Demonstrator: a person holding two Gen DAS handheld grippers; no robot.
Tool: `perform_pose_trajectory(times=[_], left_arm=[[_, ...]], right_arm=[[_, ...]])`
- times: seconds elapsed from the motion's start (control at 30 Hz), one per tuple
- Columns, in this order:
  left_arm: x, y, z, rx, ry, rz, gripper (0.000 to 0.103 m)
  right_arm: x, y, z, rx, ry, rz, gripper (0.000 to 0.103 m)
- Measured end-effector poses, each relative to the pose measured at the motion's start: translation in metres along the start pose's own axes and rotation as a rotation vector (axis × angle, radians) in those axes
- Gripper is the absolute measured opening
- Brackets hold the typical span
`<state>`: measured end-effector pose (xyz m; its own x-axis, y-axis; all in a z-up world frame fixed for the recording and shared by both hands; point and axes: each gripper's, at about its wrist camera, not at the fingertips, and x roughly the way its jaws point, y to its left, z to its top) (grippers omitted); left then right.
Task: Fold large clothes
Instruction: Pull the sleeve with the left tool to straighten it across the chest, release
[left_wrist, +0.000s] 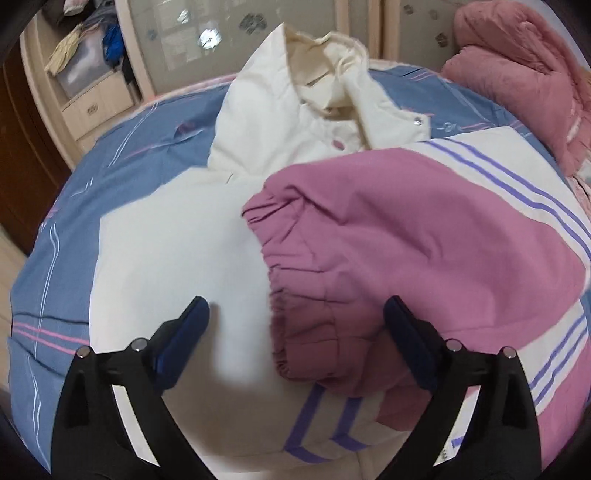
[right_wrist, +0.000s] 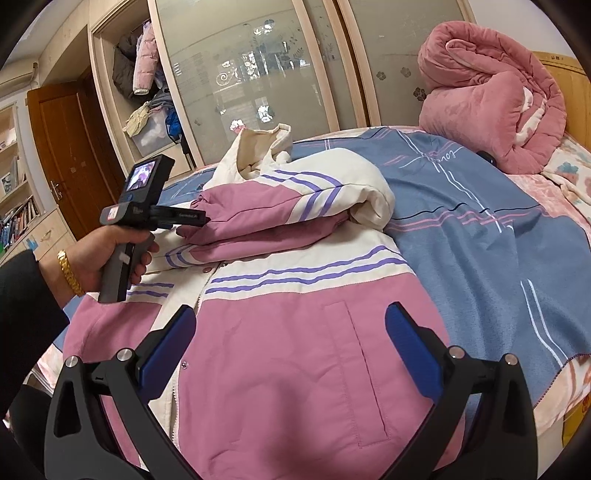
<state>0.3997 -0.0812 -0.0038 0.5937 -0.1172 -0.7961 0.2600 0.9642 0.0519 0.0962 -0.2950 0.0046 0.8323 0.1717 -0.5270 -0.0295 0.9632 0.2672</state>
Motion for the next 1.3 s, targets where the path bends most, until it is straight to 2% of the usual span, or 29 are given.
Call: perform_pose_trajectory(times=[0.1, 0.2, 0.27, 0.4, 0.43, 0.53, 0.57, 0.63, 0.67, 0.73, 0.87, 0.93, 1.03, 1.13, 1.2, 1.27, 1.3], left_arm=[[-0.009, 0.021, 0.006, -0.120, -0.007, -0.116, 0.097], [-0.016, 0.038, 0.016, -0.219, -0.029, -0.161, 0.097], [-0.013, 0.042, 0.022, -0.237, -0.019, -0.169, 0.097], [0.012, 0.033, 0.021, -0.222, 0.069, -0.150, 0.094], [0.018, 0.030, 0.020, -0.212, 0.082, -0.145, 0.085], [0.025, 0.025, 0.017, -0.236, 0.078, -0.187, 0.034], [0.024, 0.028, 0.015, -0.253, 0.070, -0.182, 0.023], [0.016, 0.027, 0.017, -0.227, 0.045, -0.186, 0.018], [0.009, 0.024, 0.020, -0.176, 0.022, -0.170, 0.016], [-0.008, 0.023, 0.025, -0.117, -0.024, -0.134, 0.016], [-0.044, 0.045, 0.036, -0.136, -0.091, -0.121, 0.015], [-0.058, 0.058, 0.036, -0.125, -0.116, -0.084, 0.015], [-0.064, 0.080, 0.030, -0.123, -0.109, -0.039, 0.016], [-0.055, 0.099, 0.016, -0.134, -0.068, -0.035, 0.019], [-0.044, 0.109, 0.005, -0.155, -0.044, -0.029, 0.023], [-0.029, 0.111, -0.007, -0.157, -0.012, -0.011, 0.040], [-0.022, 0.110, -0.013, -0.148, -0.005, 0.006, 0.045]], right_arm=[[-0.001, 0.002, 0.000, -0.011, -0.005, 0.004, 0.102], [0.002, 0.003, -0.002, -0.013, 0.005, 0.001, 0.102], [0.002, 0.002, -0.002, -0.010, 0.006, 0.003, 0.102], [0.003, 0.004, -0.003, -0.012, 0.011, 0.003, 0.102], [0.003, 0.004, -0.003, -0.014, 0.012, 0.002, 0.102], [0.004, 0.002, -0.004, -0.013, 0.016, 0.000, 0.102], [0.004, 0.001, -0.004, -0.012, 0.017, -0.002, 0.102], [0.004, 0.000, -0.004, -0.009, 0.019, -0.004, 0.102], [0.004, 0.000, -0.004, -0.009, 0.019, -0.004, 0.102], [0.004, 0.000, -0.004, -0.007, 0.019, -0.004, 0.102], [0.006, 0.002, -0.004, -0.011, 0.027, -0.001, 0.102], [0.006, 0.003, -0.004, -0.012, 0.028, 0.004, 0.102], [0.007, 0.005, -0.005, -0.016, 0.031, 0.007, 0.102], [0.010, 0.006, -0.004, -0.019, 0.038, 0.008, 0.102], [0.011, 0.007, -0.005, -0.023, 0.043, 0.008, 0.102], [0.012, 0.007, -0.005, -0.026, 0.046, 0.008, 0.102], [0.013, 0.007, -0.005, -0.027, 0.049, 0.007, 0.102]])
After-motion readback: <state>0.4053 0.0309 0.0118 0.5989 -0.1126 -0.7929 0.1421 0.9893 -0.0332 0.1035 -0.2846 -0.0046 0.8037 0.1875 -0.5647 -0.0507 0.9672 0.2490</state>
